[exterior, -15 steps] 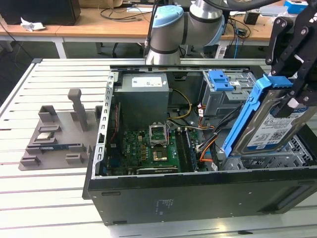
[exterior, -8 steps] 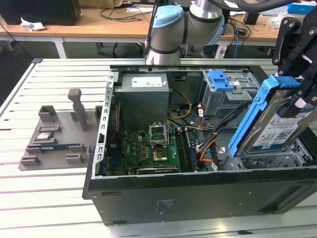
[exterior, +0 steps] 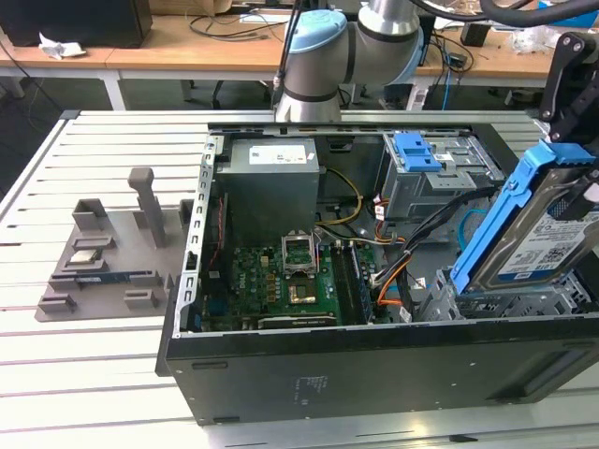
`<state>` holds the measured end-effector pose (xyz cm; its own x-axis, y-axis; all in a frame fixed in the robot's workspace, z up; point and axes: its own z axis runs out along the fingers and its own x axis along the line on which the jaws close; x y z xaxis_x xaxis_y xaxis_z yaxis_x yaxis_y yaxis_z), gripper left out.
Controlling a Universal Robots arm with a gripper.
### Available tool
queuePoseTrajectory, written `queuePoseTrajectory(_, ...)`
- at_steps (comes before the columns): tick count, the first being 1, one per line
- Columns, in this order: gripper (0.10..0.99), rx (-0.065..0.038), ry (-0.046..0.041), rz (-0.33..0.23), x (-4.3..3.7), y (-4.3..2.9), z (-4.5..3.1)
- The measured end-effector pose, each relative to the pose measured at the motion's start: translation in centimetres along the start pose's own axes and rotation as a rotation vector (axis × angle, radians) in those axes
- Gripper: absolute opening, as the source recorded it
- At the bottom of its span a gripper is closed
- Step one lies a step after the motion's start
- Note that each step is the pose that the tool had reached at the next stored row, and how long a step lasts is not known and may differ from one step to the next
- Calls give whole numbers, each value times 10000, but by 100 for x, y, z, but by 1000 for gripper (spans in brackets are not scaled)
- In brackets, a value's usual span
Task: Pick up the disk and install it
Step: 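Pick up the disk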
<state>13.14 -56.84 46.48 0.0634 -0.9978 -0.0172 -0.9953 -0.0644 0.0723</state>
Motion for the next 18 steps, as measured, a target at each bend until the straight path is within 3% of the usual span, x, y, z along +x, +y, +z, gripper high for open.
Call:
queuePoseTrajectory(5,369,11,-48,655,0,-11,1)
queuePoseTrajectory(12,369,12,-49,686,-34,-99,-4)
queuePoseTrajectory(18,369,12,-49,687,-34,-104,-5)
